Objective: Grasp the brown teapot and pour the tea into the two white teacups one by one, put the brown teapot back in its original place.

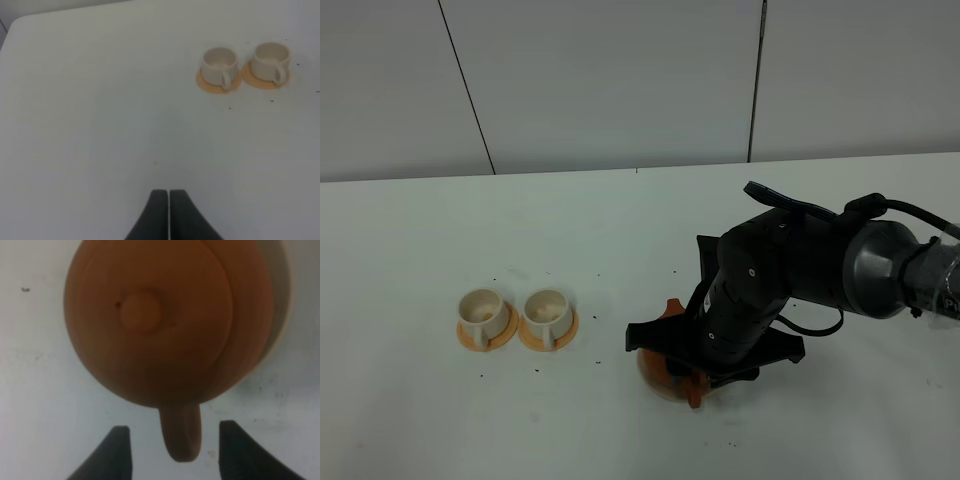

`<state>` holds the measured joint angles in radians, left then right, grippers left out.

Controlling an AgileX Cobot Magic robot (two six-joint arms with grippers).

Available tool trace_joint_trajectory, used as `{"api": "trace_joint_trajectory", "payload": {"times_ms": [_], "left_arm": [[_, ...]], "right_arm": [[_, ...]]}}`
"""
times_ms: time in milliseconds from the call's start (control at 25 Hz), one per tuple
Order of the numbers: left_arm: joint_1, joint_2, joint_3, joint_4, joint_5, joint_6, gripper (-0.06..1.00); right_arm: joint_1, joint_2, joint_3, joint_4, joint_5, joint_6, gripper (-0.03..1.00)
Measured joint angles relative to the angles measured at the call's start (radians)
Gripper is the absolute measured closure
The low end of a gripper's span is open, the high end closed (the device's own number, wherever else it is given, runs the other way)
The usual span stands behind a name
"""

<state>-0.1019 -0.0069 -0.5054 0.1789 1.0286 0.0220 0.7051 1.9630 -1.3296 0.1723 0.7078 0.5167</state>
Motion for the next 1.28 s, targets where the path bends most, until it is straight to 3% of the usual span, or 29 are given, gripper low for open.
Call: {"api": "trace_joint_trajectory", "payload": {"times_ms": [1280], "left_arm": [[0.000, 0.000, 0.000, 0.002, 0.000, 0.001, 0.85]], "right_arm": [[0.000, 0.004, 0.000, 0.005, 0.018, -0.074, 0.57]]}}
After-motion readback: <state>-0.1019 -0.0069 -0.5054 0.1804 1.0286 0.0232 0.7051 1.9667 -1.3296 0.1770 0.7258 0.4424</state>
